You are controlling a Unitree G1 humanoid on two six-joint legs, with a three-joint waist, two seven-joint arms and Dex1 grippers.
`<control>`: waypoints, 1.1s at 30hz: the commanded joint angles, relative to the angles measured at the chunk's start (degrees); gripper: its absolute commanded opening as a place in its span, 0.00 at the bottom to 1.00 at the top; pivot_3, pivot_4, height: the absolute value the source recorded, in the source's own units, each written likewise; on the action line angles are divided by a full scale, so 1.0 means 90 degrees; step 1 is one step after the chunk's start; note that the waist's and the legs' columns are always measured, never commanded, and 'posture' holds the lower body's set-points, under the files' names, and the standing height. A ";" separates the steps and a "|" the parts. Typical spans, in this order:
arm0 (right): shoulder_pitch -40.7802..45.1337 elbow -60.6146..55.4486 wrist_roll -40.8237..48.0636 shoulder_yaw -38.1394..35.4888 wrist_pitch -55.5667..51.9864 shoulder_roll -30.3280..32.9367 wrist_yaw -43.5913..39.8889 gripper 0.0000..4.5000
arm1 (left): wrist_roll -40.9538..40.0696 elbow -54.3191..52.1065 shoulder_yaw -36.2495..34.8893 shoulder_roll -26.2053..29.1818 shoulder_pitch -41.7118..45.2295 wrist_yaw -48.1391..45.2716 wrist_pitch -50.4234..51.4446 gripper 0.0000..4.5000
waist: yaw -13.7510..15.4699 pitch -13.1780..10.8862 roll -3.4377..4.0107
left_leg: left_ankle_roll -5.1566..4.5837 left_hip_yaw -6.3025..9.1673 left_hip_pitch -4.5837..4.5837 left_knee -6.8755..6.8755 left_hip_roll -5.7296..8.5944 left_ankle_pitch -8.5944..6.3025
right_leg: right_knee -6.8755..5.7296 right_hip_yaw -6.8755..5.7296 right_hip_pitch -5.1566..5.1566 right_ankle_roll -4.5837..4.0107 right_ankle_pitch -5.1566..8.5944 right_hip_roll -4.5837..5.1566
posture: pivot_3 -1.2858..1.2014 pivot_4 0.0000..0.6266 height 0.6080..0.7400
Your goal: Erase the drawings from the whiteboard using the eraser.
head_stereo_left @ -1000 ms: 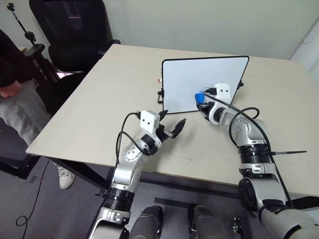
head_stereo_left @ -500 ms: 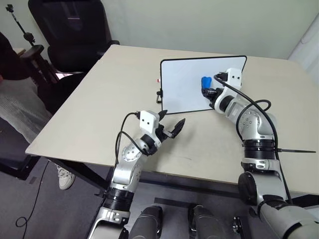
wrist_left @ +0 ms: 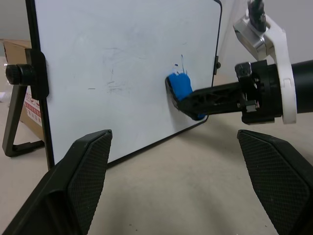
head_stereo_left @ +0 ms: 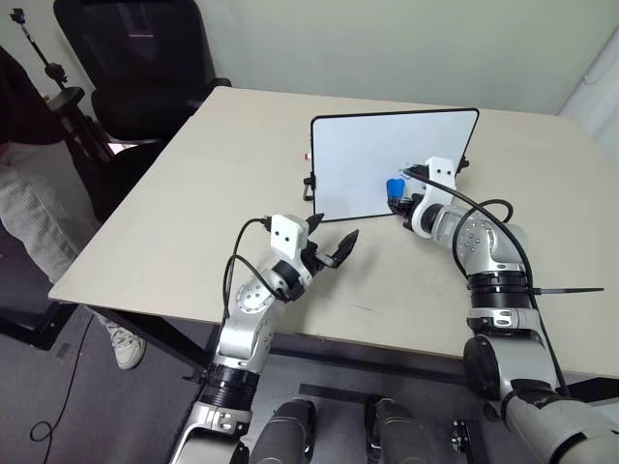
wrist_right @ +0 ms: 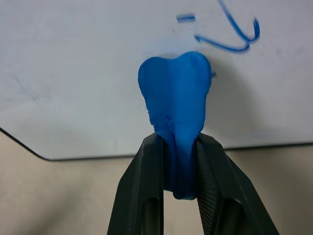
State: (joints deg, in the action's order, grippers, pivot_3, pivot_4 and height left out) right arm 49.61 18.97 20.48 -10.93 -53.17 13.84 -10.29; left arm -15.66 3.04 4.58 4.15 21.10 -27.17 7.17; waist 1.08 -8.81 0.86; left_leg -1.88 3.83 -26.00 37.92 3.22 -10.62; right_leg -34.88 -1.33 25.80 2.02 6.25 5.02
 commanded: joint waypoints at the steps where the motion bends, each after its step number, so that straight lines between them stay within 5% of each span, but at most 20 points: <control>1: -0.0010 -0.0142 -0.0038 0.0034 0.0010 0.0052 -0.0050 0.15 | -0.0004 -0.0240 -0.0042 -0.0006 0.0088 0.0014 -0.0120 1.00 | 0.0001 0.0000 0.0000 | 0.0000 0.0000 0.0000 0.0000 0.0000 0.0000 | -0.0001 0.0000 0.0000 0.0011 0.0007 0.0000 | 0.52 0.24 1.00; 23: 0.0931 0.0288 0.0918 -0.1566 0.0448 -0.0052 0.0354 0.15 | -0.0063 -0.0167 -0.0148 0.0048 0.0161 -0.0035 -0.0141 1.00 | -0.0008 -0.0001 0.0002 | 0.0000 -0.0001 -0.0004 -0.0007 0.0000 0.0000 | -0.0001 0.0001 0.0011 0.0000 0.0000 0.0000 | 0.52 0.24 1.00; 33: 0.0772 0.0616 0.0751 -0.1298 0.0124 -0.0154 0.0510 0.15 | -0.0024 -0.0099 -0.0169 0.0033 0.0230 -0.0051 -0.0172 1.00 | -0.0017 -0.0001 0.0002 | -0.0001 -0.0001 -0.0001 -0.0008 -0.0001 0.0001 | -0.0002 0.0000 0.0011 0.0000 0.0000 0.0000 | 0.52 0.24 1.00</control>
State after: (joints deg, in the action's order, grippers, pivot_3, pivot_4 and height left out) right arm 55.90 24.06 27.29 -23.58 -51.35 12.56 -6.59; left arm -15.82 3.14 3.32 4.55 22.17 -27.41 7.14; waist 0.92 -8.82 0.87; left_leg -1.88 3.82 -26.01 37.85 3.22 -10.62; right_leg -34.90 -1.33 25.91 2.02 6.24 5.02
